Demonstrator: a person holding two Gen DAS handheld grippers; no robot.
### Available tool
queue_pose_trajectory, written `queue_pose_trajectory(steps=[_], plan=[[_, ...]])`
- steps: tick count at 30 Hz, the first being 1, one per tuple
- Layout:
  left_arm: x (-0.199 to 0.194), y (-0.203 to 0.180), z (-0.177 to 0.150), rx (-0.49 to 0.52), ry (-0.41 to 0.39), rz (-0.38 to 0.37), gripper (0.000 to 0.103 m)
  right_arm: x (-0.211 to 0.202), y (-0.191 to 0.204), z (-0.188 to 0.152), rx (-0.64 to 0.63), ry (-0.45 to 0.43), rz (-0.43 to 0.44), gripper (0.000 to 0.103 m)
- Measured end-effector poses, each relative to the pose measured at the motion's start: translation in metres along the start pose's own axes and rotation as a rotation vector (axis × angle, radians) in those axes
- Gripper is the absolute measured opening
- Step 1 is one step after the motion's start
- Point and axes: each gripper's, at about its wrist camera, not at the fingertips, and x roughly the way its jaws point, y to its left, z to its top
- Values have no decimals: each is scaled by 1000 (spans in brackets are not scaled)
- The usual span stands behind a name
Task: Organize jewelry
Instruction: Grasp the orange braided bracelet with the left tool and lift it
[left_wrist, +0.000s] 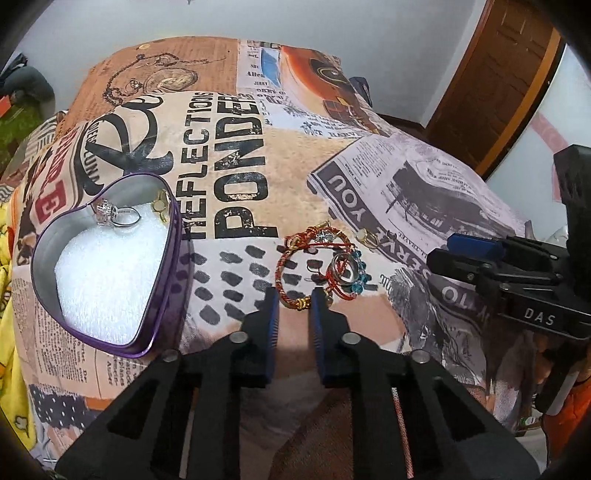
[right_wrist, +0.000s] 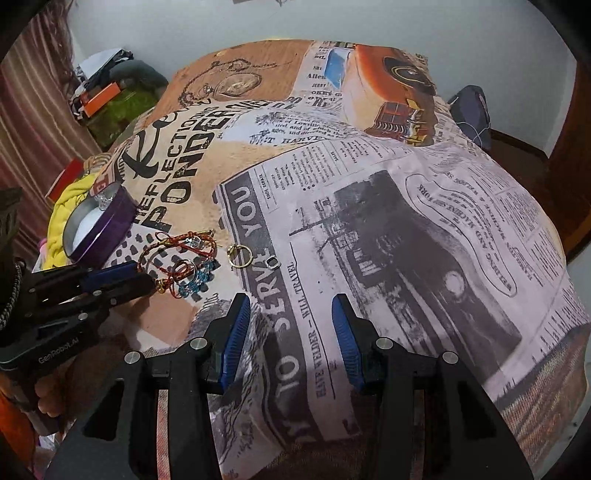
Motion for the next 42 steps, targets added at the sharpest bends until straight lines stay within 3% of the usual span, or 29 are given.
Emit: queue_pose_trajectory(steps=[4,19,27,42], plan=[[1,8,3,-35,-2,-18,1,4,-2,3,-2,6,1,42],[-50,6,21,-13,-171,11,1,27,5,15,-37,37,15,42],[-68,2,27,14,-234,33,1,38,11,20,-88,37,-1,9],[-115,0,29,25,-329,44,1,8,19,18,-64,-31,31,8]])
